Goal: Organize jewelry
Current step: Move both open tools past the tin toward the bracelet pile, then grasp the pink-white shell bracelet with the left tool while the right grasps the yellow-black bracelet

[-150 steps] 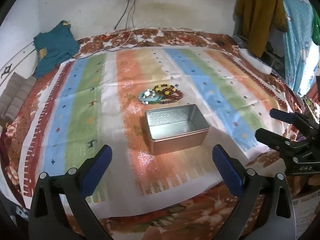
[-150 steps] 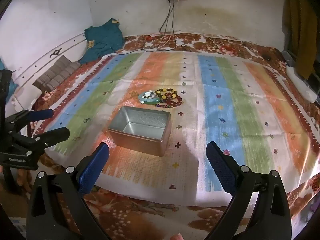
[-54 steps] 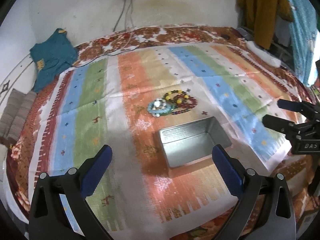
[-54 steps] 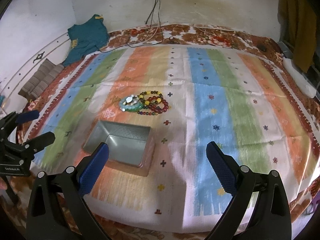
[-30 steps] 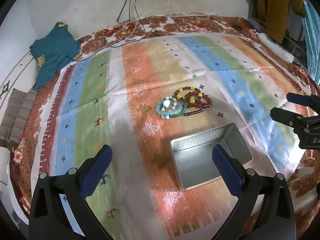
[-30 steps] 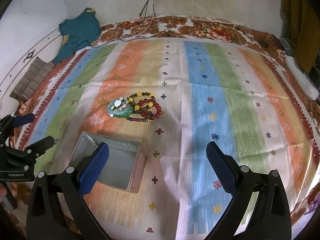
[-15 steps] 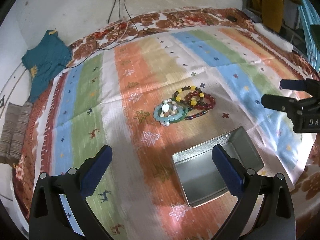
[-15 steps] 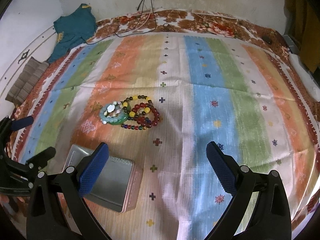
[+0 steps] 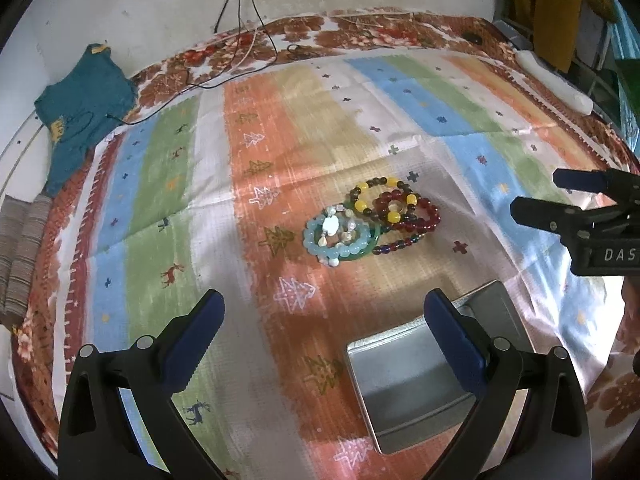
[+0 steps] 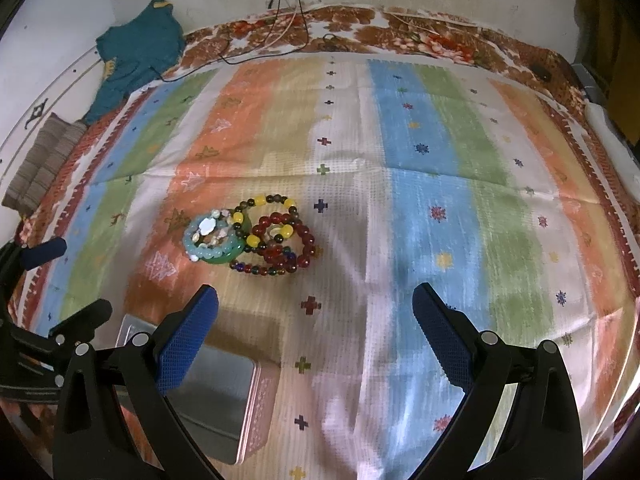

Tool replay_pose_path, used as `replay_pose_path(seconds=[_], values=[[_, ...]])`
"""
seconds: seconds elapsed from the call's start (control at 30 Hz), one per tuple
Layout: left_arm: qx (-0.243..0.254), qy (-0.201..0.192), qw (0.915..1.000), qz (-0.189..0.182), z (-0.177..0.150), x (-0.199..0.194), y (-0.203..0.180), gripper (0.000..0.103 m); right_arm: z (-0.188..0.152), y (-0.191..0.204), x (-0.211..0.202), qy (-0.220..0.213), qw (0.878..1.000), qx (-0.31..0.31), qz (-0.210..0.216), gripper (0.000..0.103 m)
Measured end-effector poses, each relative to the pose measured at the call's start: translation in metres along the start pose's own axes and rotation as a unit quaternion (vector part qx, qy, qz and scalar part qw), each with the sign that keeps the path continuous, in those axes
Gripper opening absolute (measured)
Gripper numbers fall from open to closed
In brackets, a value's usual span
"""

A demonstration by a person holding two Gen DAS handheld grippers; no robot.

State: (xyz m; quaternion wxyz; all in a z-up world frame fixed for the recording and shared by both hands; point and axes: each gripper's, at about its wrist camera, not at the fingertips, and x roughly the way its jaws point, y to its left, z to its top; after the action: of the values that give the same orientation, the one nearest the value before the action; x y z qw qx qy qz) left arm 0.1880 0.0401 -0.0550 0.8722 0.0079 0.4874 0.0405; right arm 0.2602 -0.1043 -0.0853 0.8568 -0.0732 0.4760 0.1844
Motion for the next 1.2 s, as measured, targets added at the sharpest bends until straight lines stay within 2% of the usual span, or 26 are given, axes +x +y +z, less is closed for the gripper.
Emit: replay_pose_path(seconds=[0.3, 0.57, 0.73, 0.8, 0.9, 1.2], values=[[-0.006, 0.005, 0.9999, 0.009, 0.009, 0.016, 0.007, 0.097, 0.011, 0.001, 0.017, 0.013, 1.000, -0.003, 0.000, 0.099], [0.006, 0.019, 0.9998, -0.003, 0.015, 0.035, 0.010, 0.097, 0.017, 0.002, 0.035, 0.027, 1.000, -0.006, -0.001, 0.099], [-0.001, 0.038, 0.9987, -0.033, 0.019, 0.048, 0.016, 0.093, 0.024, 0.002, 0.050, 0.040, 0.999, -0.006, 0.001, 0.099], [-0.005, 0.039, 0.9987, -0.031, 0.021, 0.052, 0.019, 0.092, 0.026, 0.002, 0.054, 0.046, 0.999, 0.000, 0.013, 0.099], [-0.006, 0.042, 0.9985, -0.036, 0.024, 0.057, 0.021, 0.092, 0.029, 0.004, 0.059, 0.049, 0.999, -0.002, 0.009, 0.099], [0.000, 0.047, 0.9979, -0.044, 0.036, 0.077, 0.022, 0.080, 0.041, 0.010, 0.082, 0.064, 0.998, -0.006, 0.005, 0.098]])
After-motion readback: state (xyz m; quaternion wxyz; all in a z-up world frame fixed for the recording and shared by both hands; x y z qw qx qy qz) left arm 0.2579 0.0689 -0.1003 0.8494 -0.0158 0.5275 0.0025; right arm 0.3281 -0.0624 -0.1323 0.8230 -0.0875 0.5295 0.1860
